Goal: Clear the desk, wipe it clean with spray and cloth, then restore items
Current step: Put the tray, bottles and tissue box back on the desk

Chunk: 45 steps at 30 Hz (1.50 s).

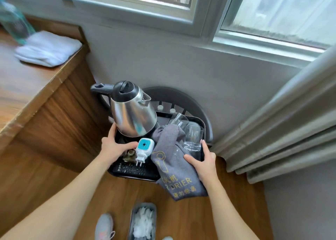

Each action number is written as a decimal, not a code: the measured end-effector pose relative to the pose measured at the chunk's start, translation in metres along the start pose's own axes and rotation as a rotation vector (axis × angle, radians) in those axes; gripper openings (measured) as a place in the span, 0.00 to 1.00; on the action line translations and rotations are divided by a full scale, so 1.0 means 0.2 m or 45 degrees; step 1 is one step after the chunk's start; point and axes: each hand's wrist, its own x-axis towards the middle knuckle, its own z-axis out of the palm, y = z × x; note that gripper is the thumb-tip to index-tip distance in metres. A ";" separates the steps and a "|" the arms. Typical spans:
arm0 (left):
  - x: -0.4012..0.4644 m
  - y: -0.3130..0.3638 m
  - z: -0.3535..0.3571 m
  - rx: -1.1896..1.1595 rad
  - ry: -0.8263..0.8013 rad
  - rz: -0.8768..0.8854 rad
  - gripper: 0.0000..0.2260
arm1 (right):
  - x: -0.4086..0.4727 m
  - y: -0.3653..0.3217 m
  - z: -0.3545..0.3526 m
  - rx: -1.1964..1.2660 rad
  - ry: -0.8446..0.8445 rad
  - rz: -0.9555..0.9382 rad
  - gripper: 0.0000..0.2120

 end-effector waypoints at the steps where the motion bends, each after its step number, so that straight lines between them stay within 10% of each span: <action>1: -0.01 0.03 -0.03 0.001 -0.008 -0.001 0.60 | -0.02 -0.04 0.00 -0.003 0.005 -0.003 0.47; 20: -0.07 0.38 -0.94 -0.012 -0.140 0.160 0.60 | -0.55 -0.83 0.34 -0.006 0.130 -0.008 0.47; 30: -0.21 0.35 -1.39 -0.227 0.068 0.265 0.39 | -0.72 -1.20 0.57 -0.017 -0.034 -0.128 0.47; 45: -0.02 0.01 -2.58 -0.289 0.293 0.109 0.62 | -0.80 -1.90 1.56 -0.100 -0.303 -0.317 0.46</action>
